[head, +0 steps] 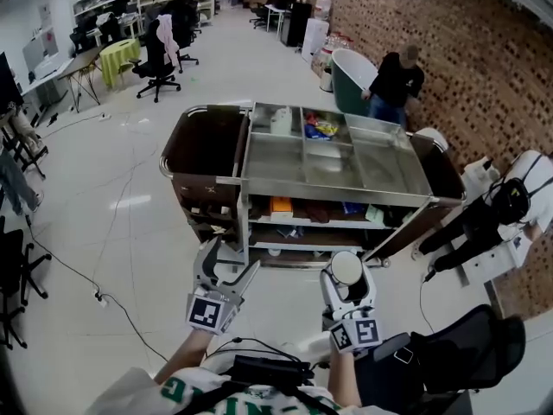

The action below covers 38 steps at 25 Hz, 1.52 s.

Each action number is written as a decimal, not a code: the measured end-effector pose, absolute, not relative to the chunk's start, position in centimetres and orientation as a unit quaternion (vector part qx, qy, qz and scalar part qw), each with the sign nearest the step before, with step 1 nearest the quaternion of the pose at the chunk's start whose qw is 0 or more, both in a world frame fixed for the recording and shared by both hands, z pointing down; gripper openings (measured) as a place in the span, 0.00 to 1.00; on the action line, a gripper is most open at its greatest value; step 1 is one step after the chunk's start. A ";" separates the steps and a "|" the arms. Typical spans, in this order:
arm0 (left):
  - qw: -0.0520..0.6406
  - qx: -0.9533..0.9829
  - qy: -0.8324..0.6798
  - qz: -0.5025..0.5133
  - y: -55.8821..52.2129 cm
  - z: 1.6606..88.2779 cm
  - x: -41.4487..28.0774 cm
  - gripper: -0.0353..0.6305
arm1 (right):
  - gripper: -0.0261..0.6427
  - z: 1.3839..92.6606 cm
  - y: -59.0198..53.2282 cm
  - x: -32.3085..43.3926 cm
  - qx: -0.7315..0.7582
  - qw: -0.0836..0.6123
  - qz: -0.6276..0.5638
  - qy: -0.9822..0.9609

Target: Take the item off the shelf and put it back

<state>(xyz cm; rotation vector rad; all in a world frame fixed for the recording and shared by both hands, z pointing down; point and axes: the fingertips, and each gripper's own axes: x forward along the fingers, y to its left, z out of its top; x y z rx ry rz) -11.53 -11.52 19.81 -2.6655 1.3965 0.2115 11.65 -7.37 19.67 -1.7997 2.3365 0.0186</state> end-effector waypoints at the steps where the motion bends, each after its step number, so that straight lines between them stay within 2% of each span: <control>1: 0.062 -0.881 0.464 0.071 -11.6 19.8 -11.6 0.61 | 0.63 19.6 -7.5 11.6 -0.605 0.097 0.006 0.790; 25: 0.070 -0.878 0.469 0.069 -11.8 22.1 -10.1 0.61 | 0.63 21.3 -6.4 14.0 -0.617 0.099 -0.007 0.780; 38: 0.072 -0.874 0.477 0.057 -11.4 22.7 -10.8 0.61 | 0.63 24.1 -6.7 11.9 -0.596 0.084 -0.026 0.798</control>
